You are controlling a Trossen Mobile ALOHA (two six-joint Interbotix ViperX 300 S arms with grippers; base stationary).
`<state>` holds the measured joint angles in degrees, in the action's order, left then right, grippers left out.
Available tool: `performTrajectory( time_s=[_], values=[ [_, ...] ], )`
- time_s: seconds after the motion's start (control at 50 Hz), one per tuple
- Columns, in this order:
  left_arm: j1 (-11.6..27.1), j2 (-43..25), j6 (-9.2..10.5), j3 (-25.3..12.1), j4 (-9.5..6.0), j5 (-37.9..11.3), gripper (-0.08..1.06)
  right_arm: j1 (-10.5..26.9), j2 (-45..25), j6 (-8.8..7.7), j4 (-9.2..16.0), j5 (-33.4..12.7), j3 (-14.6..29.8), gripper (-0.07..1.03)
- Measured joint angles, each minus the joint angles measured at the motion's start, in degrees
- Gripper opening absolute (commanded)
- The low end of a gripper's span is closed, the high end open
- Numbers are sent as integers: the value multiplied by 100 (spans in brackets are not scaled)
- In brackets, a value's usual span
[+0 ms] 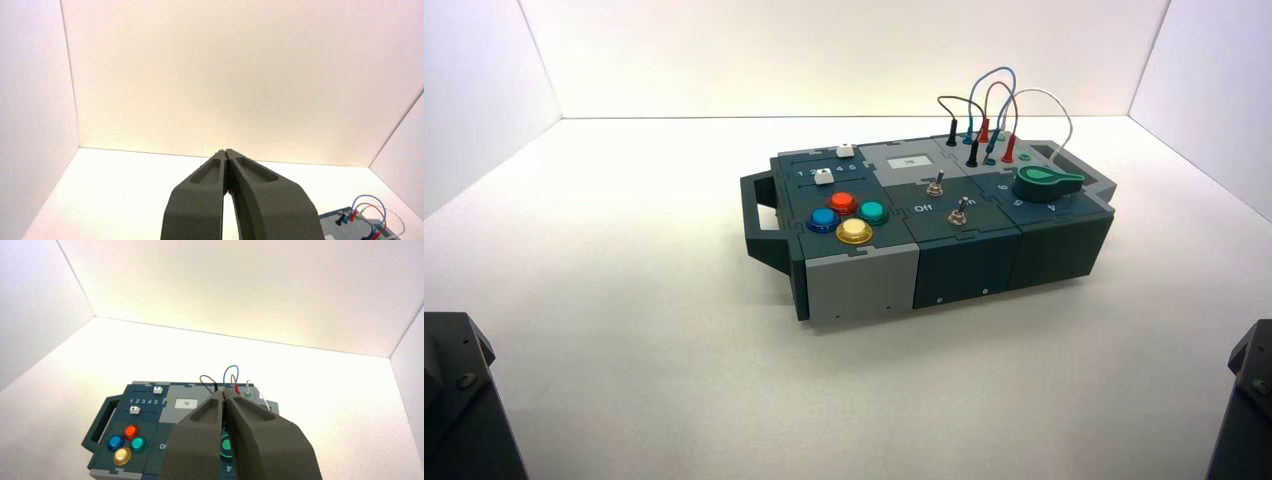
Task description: Pull the red wire.
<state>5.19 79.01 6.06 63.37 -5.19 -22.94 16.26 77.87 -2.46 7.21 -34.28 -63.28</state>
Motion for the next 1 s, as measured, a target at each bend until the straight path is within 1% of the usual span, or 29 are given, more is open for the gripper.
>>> performTrajectory(
  time_s=[0.48,0.6,0.74,0.8,0.82,0.84,0.88,0.96,1.0],
  values=[
    [0,-9,0,9,9,0,-3,0,0,9,0,0,-18,-2],
    [0,-53,9,0,0,-9,-3,0,-97,0,18,0,-26,-2],
    [0,-123,9,0,0,-62,-3,0,-466,9,35,-9,-26,-2],
    [0,-132,0,0,0,-88,-3,0,-817,9,53,-26,-26,-2],
    [0,-132,0,0,0,-97,-3,0,-835,9,53,-26,-26,-2],
    [0,-141,0,0,0,-105,-3,0,-1037,0,62,-44,-26,-2],
    [0,-141,-9,0,9,-105,-3,0,-1151,9,62,-53,-18,-2],
    [0,-141,-18,0,0,-105,-3,0,-1644,18,132,-105,18,3],
    [0,-141,-26,0,9,-105,-3,0,-1837,18,185,-105,35,7]
  ],
)
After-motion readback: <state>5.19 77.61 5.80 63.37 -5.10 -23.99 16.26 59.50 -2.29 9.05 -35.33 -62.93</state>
